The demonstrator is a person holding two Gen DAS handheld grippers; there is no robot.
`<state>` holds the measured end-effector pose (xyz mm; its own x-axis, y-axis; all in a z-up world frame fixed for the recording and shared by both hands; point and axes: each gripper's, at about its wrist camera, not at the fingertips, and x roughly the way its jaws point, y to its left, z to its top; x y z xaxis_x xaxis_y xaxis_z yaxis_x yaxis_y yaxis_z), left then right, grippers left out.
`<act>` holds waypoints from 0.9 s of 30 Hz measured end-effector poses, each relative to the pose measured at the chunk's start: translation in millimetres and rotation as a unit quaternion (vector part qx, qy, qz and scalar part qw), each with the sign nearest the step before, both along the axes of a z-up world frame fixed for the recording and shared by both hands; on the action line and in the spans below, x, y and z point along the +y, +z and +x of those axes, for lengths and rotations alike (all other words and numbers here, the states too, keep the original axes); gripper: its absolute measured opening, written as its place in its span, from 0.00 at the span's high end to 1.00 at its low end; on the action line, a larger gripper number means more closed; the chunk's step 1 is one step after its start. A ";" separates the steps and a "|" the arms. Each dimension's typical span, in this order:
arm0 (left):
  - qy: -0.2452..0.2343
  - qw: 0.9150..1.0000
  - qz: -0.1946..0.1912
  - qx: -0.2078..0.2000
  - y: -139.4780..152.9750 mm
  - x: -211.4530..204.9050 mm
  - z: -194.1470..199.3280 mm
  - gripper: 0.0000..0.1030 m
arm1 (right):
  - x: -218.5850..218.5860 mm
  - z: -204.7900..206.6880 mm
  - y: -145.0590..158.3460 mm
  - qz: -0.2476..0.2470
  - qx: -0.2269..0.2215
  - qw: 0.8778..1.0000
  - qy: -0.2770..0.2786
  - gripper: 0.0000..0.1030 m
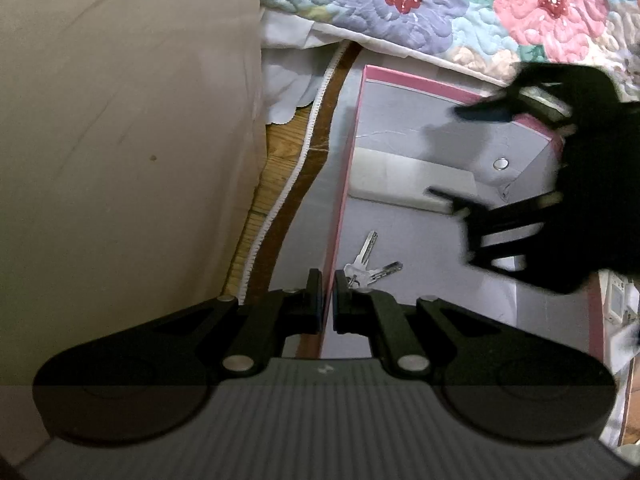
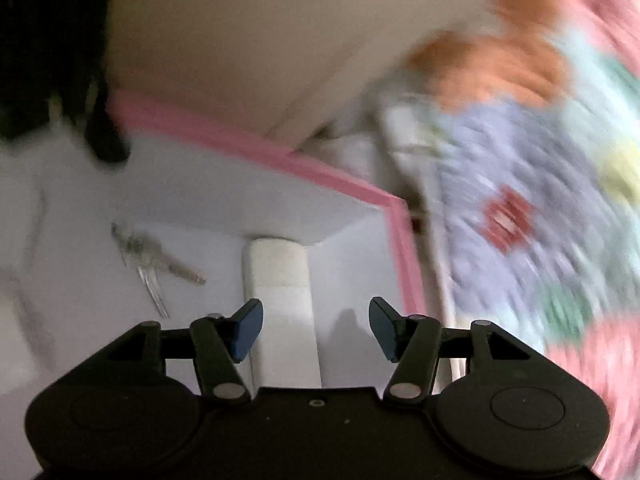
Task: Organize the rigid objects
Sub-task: 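Carry the long white device into the pink box and open the right tool, then return the right tool to the pile and grasp a white labeled block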
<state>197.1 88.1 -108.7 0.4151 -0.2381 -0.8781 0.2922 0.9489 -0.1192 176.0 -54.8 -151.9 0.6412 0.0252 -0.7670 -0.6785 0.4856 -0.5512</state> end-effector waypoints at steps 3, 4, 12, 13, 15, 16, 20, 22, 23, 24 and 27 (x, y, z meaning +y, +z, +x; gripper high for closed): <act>0.000 1.000 0.002 0.002 0.1 -0.5 0.5 0.95 | -20.8 -18.0 40.5 0.073 -0.014 0.995 -0.071 0.36; 0.001 1.000 0.004 0.002 0.3 -1.6 0.8 0.95 | -25.0 -26.1 51.5 0.090 -0.019 0.992 -0.083 0.36; 0.008 1.000 0.018 0.002 0.4 -6.4 0.4 0.95 | -101.1 -79.3 109.2 0.262 -0.034 0.944 -0.197 0.26; 0.011 1.000 0.017 0.005 0.2 -6.0 1.2 0.95 | -108.3 -73.4 110.5 0.264 -0.018 0.941 -0.210 0.26; 0.018 1.000 0.015 0.011 0.4 -5.0 1.9 0.95 | -129.4 -72.2 116.1 0.277 0.031 0.930 -0.240 0.27; 0.019 1.000 0.016 0.013 0.5 -5.2 2.1 0.94 | -139.2 -72.6 117.6 0.285 0.039 0.921 -0.263 0.27; 0.015 0.999 0.028 0.007 0.7 -9.3 1.0 0.94 | -181.3 -78.3 118.3 0.324 0.057 0.877 -0.351 0.27; 0.014 0.999 0.036 0.002 0.1 -11.4 0.5 0.93 | -204.5 -82.4 113.6 0.351 0.075 0.842 -0.403 0.27; 0.015 0.999 0.036 0.003 -1.0 -11.9 0.8 0.93 | -214.2 -83.4 107.6 0.364 0.086 0.823 -0.427 0.27; 0.015 0.999 0.038 0.005 -2.0 -12.3 1.4 0.93 | -226.2 -83.9 101.2 0.380 0.098 0.799 -0.455 0.27; 0.016 0.999 0.038 0.007 -2.4 -12.3 2.0 0.93 | -258.6 -80.9 73.1 0.413 0.127 0.730 -0.530 0.32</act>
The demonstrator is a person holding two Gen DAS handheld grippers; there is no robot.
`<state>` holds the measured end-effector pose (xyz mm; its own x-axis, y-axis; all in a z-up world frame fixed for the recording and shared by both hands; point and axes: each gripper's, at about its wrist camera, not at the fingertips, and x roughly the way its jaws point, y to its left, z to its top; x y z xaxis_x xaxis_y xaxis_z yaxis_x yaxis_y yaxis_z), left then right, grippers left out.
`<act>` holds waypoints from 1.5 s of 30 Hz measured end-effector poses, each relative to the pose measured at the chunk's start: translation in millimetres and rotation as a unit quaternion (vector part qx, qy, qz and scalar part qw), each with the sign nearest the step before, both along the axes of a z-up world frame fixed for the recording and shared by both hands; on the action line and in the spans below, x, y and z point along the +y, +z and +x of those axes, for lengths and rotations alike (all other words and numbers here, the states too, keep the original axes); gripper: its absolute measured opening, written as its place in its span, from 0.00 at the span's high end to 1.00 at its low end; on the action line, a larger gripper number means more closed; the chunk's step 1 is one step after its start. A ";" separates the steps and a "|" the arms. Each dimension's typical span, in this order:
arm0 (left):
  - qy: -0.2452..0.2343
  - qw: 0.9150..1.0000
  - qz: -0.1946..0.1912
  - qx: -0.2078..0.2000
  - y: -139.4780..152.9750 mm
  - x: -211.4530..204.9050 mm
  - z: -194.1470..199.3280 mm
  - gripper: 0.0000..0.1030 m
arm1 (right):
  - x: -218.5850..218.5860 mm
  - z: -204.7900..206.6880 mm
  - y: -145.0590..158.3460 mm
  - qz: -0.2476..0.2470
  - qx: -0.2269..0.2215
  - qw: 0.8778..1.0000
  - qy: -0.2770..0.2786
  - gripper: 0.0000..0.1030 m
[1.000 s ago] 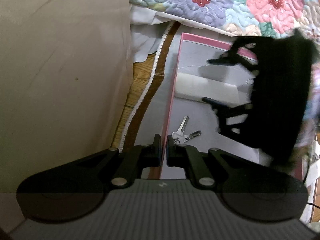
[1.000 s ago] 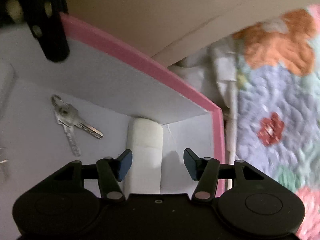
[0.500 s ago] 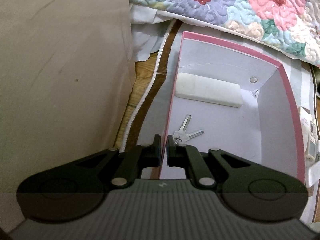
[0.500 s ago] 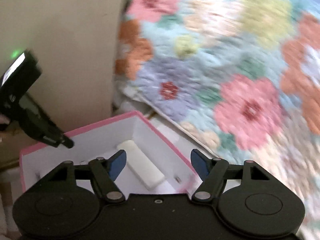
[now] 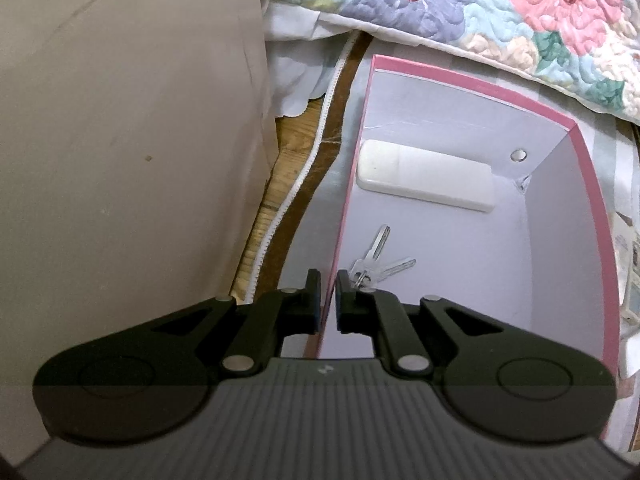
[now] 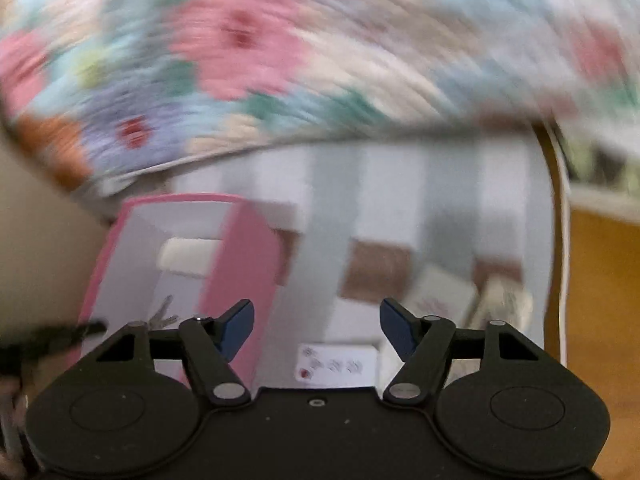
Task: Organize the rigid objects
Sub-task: 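Return the right tool to the pile and grasp a white labeled block, then carry the white labeled block into the pink box and open the right tool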
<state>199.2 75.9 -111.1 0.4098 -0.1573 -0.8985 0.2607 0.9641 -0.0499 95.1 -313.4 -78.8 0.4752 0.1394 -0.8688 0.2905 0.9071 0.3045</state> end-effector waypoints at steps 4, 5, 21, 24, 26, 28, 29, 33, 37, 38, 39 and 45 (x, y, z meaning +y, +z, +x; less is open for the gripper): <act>0.003 1.000 0.000 0.001 0.5 -0.7 0.7 0.93 | -28.6 0.6 -44.9 0.028 0.068 0.995 -0.067 0.35; 0.003 1.000 0.000 0.002 0.4 -1.0 1.0 0.93 | -31.8 1.7 -56.5 0.013 0.089 0.993 -0.081 0.34; -0.001 1.000 0.007 -0.003 0.0 -3.7 -0.8 0.93 | -20.1 37.9 -99.9 -0.073 0.150 0.984 -0.061 0.33; 0.000 1.000 0.006 -0.002 -0.1 -3.6 -0.8 0.93 | -3.7 44.1 -105.1 -0.129 0.142 0.981 -0.010 0.37; 0.003 1.000 0.002 -0.001 -0.3 -2.1 -0.5 0.93 | 10.0 40.9 -95.3 -0.163 0.090 0.982 0.025 0.38; 0.004 1.000 -0.002 0.002 -1.6 -0.5 0.6 0.93 | 17.9 33.8 -80.1 -0.164 0.045 0.984 0.047 0.39; 0.005 1.000 -0.003 0.005 -2.5 0.5 1.3 0.93 | 21.1 29.9 -72.5 -0.165 0.028 0.985 0.051 0.39; 0.004 1.000 0.000 0.006 -3.7 0.0 2.1 0.93 | 42.1 12.0 -38.2 -0.200 -0.029 0.975 0.088 0.40; 0.004 1.000 -0.001 0.004 -2.3 0.1 1.7 0.93 | 59.2 -4.7 -6.6 -0.221 -0.080 0.966 0.105 0.40; 0.004 1.000 -0.002 0.003 -2.0 0.4 1.7 0.93 | 64.3 -8.0 2.4 -0.226 -0.093 0.963 0.109 0.40; 0.003 1.000 -0.002 0.003 -1.6 0.3 1.3 0.93 | 68.4 -10.5 9.2 -0.229 -0.103 0.961 0.115 0.40; 0.002 1.000 0.002 0.002 -0.9 -0.8 0.2 0.94 | 109.8 -14.4 53.0 -0.211 -0.169 0.943 0.196 0.40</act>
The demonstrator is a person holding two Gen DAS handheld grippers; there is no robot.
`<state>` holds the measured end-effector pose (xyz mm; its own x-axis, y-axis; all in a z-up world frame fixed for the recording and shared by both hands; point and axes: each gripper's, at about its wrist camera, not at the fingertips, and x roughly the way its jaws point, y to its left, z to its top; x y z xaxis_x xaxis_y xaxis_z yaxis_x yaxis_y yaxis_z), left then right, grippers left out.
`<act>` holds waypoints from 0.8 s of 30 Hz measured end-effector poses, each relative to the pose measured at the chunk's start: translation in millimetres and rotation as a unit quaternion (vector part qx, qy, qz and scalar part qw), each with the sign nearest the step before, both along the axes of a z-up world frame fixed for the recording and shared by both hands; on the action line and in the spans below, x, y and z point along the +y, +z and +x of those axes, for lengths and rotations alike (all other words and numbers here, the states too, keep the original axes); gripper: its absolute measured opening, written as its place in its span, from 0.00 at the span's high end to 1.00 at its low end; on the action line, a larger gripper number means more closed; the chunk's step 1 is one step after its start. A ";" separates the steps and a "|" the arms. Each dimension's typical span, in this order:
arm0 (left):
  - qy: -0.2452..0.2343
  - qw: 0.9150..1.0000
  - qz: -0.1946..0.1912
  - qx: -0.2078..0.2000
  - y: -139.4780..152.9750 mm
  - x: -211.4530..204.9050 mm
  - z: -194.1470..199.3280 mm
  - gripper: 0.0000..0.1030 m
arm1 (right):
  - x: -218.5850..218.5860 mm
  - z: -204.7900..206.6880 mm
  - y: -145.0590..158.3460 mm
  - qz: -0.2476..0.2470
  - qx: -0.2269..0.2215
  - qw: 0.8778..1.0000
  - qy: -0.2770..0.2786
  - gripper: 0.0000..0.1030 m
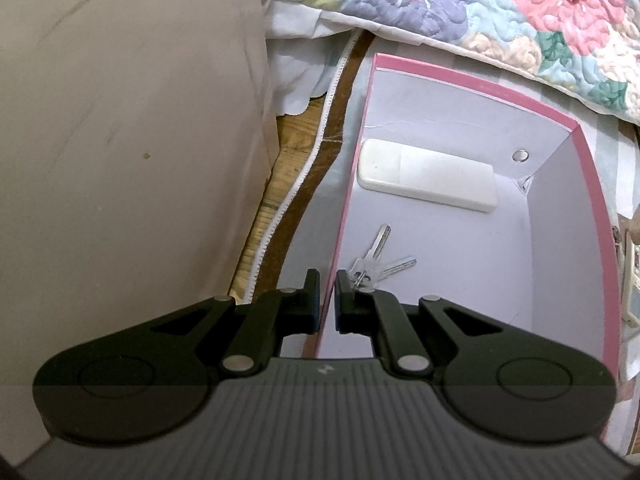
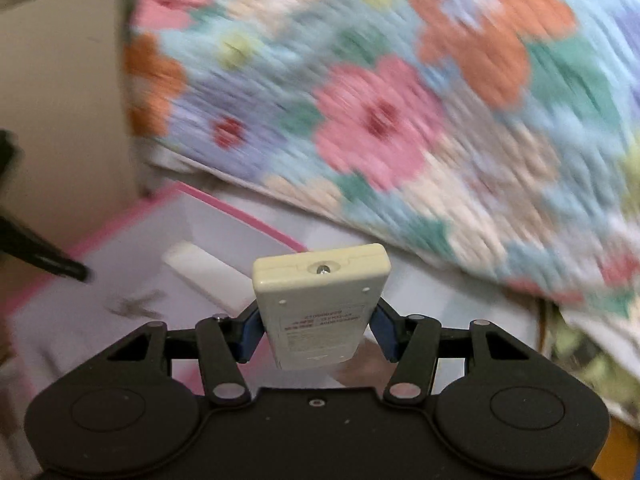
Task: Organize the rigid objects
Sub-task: 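Carry the white labeled block into the pink box and open the right tool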
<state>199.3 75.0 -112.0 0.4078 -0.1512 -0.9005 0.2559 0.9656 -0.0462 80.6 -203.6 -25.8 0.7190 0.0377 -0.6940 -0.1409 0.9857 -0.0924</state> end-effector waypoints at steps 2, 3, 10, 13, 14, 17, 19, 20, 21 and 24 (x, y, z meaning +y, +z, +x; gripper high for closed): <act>-0.002 1.000 0.001 -0.001 0.0 -0.3 -0.6 0.94 | 14.6 -1.3 10.8 0.042 -0.014 0.998 0.052 0.40; -0.003 1.000 0.001 -0.002 0.0 -0.3 -0.7 0.94 | 22.8 0.6 13.5 0.058 -0.013 0.996 0.070 0.40; -0.006 1.000 0.000 -0.002 0.2 0.3 -1.7 0.94 | 86.2 22.8 4.1 0.015 0.026 0.984 0.174 0.40; -0.005 1.000 -0.006 0.001 1.0 2.4 -0.5 0.94 | 113.8 40.7 -15.1 -0.055 0.056 0.973 0.217 0.40; -0.004 1.000 -0.008 0.001 1.2 3.0 -0.5 0.94 | 122.0 46.4 -24.2 -0.083 0.069 0.968 0.228 0.40; -0.005 1.000 -0.010 -0.001 2.0 3.9 -1.6 0.94 | 140.6 54.7 -56.0 -0.163 0.091 0.946 0.264 0.40; -0.005 1.000 -0.012 -0.002 2.0 4.4 -2.0 0.95 | 150.5 59.2 -74.1 -0.200 0.099 0.932 0.286 0.41; -0.005 1.000 -0.013 -0.002 2.1 5.0 -2.2 0.95 | 154.6 61.8 -82.8 -0.215 0.099 0.926 0.294 0.41; -0.005 1.000 -0.016 -0.002 2.3 6.1 -2.2 0.95 | 158.2 63.8 -90.9 -0.230 0.098 0.920 0.303 0.41; -0.004 1.000 -0.024 0.000 3.0 8.7 -2.5 0.95 | 169.3 66.7 -109.9 -0.274 0.088 0.900 0.328 0.41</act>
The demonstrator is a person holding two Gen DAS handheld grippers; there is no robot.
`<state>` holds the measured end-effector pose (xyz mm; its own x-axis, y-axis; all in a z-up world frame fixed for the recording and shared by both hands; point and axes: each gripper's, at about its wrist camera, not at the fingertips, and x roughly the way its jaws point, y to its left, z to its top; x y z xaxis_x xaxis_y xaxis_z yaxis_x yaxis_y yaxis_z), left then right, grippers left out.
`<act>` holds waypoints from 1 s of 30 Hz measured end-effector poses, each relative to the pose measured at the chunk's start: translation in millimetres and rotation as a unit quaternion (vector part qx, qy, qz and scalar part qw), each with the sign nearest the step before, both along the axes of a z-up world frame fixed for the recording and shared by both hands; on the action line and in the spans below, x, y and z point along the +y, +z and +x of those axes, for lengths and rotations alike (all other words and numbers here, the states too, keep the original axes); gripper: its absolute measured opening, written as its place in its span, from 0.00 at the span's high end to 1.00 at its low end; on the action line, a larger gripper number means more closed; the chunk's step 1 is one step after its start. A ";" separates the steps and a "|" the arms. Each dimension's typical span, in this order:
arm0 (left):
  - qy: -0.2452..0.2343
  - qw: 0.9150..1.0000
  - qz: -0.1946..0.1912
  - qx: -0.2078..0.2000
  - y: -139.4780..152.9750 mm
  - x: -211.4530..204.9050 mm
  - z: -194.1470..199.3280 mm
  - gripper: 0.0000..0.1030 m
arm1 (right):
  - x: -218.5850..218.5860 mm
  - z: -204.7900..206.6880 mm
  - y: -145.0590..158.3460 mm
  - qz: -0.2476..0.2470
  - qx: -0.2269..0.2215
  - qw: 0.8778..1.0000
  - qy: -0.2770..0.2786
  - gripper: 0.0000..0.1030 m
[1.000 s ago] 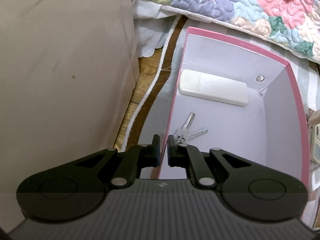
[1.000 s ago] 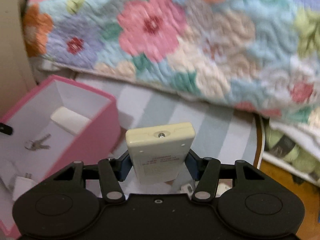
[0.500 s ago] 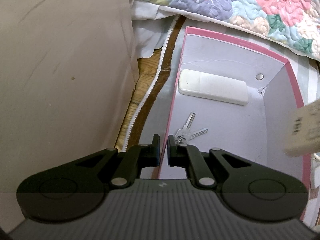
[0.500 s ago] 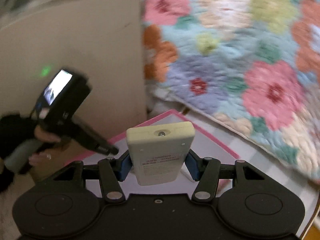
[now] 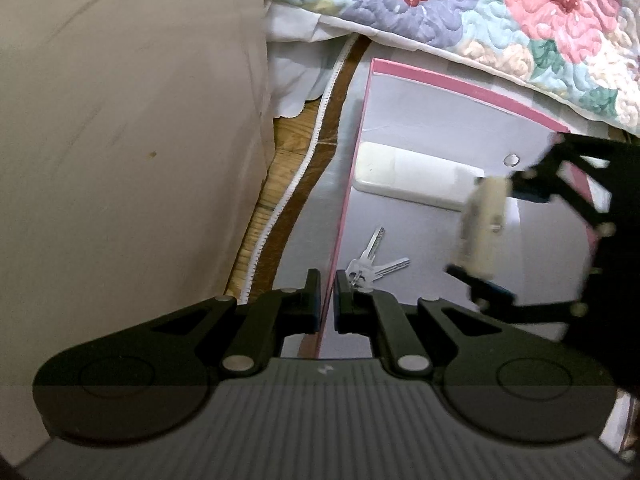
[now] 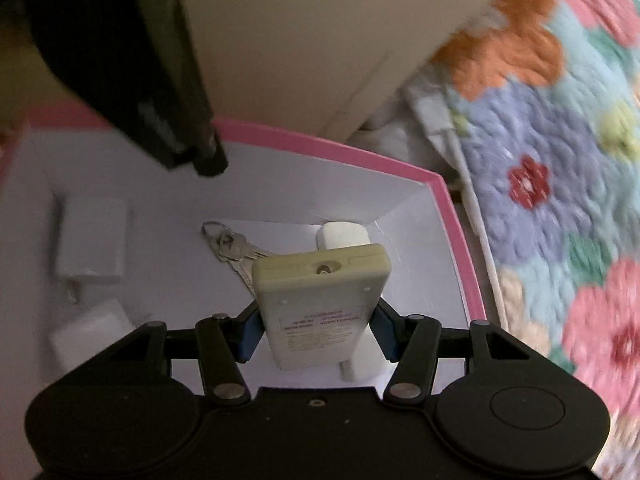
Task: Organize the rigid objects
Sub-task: 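Carry the white labeled block into the pink box and open the right tool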
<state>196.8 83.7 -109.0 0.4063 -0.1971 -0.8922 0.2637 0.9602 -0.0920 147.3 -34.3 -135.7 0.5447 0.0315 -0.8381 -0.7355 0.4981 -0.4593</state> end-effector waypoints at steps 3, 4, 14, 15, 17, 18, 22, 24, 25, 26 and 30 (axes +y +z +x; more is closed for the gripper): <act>0.001 1.000 -0.005 0.001 -0.2 1.2 0.2 0.95 | 7.5 6.7 -15.8 -0.032 -0.016 0.999 0.032 0.41; 0.000 1.000 -0.006 0.001 -0.2 1.8 0.2 0.95 | 9.7 7.9 -19.2 -0.041 -0.018 0.998 0.041 0.41; -0.001 1.000 -0.006 -0.001 0.4 2.0 -0.9 0.95 | -8.3 10.4 5.1 0.048 -0.010 0.999 -0.015 0.37; -0.001 1.000 -0.005 -0.001 0.9 1.5 -1.1 0.95 | -11.7 9.0 12.2 0.054 -0.015 0.998 -0.024 0.37; -0.001 1.000 -0.004 -0.001 1.0 1.0 -1.1 0.95 | -19.7 5.7 27.9 0.077 -0.026 0.996 -0.046 0.37; 0.000 1.000 -0.004 -0.001 1.2 1.3 -1.2 0.95 | -25.1 2.4 37.3 0.094 -0.029 0.993 -0.059 0.37; 0.000 1.000 -0.001 0.000 1.4 -0.1 -1.2 0.95 | -50.2 -13.9 69.2 0.164 -0.040 0.977 -0.127 0.37; 0.000 1.000 0.001 -0.001 1.2 -1.2 -1.3 0.95 | -66.7 -23.9 82.0 0.201 -0.048 0.965 -0.164 0.36; 0.000 1.000 0.002 -0.002 1.1 -1.4 -1.4 0.95 | -75.5 -28.6 86.4 0.219 -0.056 0.957 -0.182 0.36; 0.000 1.000 0.002 -0.002 1.2 -1.8 -1.5 0.95 | -84.7 -36.7 91.5 0.238 -0.069 0.948 -0.201 0.33; 0.001 1.000 0.006 -0.002 1.1 -3.2 -1.5 0.95 | -122.1 -62.1 105.2 0.294 -0.080 0.919 -0.252 0.26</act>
<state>195.3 80.5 -107.9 0.4107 -0.1861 -0.8926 0.2619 0.9618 -0.0800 85.2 -156.4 -30.6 0.7286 0.1635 -0.6651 -0.2902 0.9533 -0.0835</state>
